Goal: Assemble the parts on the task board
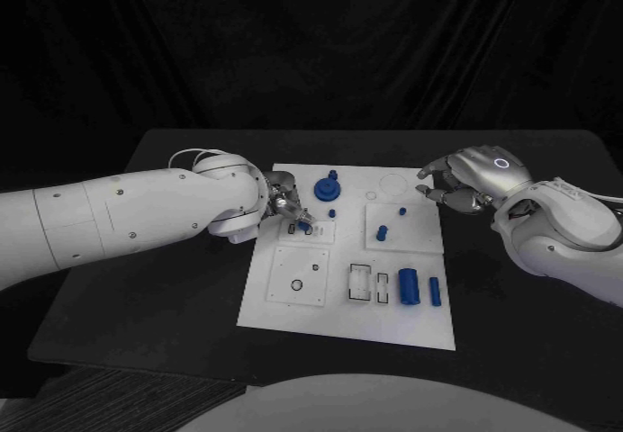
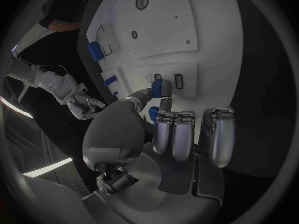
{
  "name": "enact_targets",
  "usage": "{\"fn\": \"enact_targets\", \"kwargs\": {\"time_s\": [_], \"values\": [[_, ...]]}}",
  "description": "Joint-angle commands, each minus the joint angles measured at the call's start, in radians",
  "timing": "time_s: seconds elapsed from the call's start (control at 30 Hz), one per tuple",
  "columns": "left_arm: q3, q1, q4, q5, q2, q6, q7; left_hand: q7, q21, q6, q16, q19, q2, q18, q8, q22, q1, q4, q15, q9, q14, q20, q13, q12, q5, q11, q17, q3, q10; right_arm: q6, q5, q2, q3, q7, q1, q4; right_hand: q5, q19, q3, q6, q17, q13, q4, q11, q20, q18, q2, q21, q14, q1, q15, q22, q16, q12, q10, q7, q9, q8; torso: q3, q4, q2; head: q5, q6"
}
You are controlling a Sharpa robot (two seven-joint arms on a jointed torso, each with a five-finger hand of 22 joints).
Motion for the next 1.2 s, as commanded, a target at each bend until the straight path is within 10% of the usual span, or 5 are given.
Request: {"fn": "enact_targets", "kwargs": {"time_s": [0.03, 1.2], "values": [[0.001, -0.002, -0.001, 0.003, 0.005, 0.011, 0.016, -0.001, -0.005, -0.001, 0.003, 0.024, 0.004, 0.007, -0.002, 0.196, -0.009, -0.014, -0.005, 0.001, 0.104, -0.007, 0.263, 0.004, 0.002, -0.007, 0.263, 0.015, 0.107, 0.003, -0.003, -0.002, 0.001, -0.022, -0.002, 0.002, 0.005, 0.034, 0.005, 0.006, 0.057, 0.218, 0.002, 0.003, 0.000, 0.012, 0.000, -0.003, 0.069, 0.008, 0.002, 0.206, -0.003, -0.005, 0.079, 0.001, -0.001, -0.002, 0.0005, 0.0006, 0.001, 0.000, 0.000], [0.001, -0.027, -0.004, 0.003, -0.004, 0.023, 0.011, -0.001, -0.013, -0.008, 0.003, 0.019, 0.006, 0.009, -0.007, 0.191, -0.006, -0.017, -0.005, 0.002, 0.104, -0.007, 0.262, 0.001, 0.004, -0.007, 0.263, 0.019, 0.105, 0.003, -0.003, -0.001, 0.001, -0.023, -0.003, 0.000, 0.007, 0.033, 0.008, 0.006, 0.055, 0.207, 0.001, 0.004, 0.001, 0.012, 0.000, -0.005, 0.068, 0.009, 0.002, 0.205, -0.004, -0.016, 0.073, 0.001, -0.002, -0.003, -0.0007, 0.0009, 0.000, 0.002, 0.000]]}}
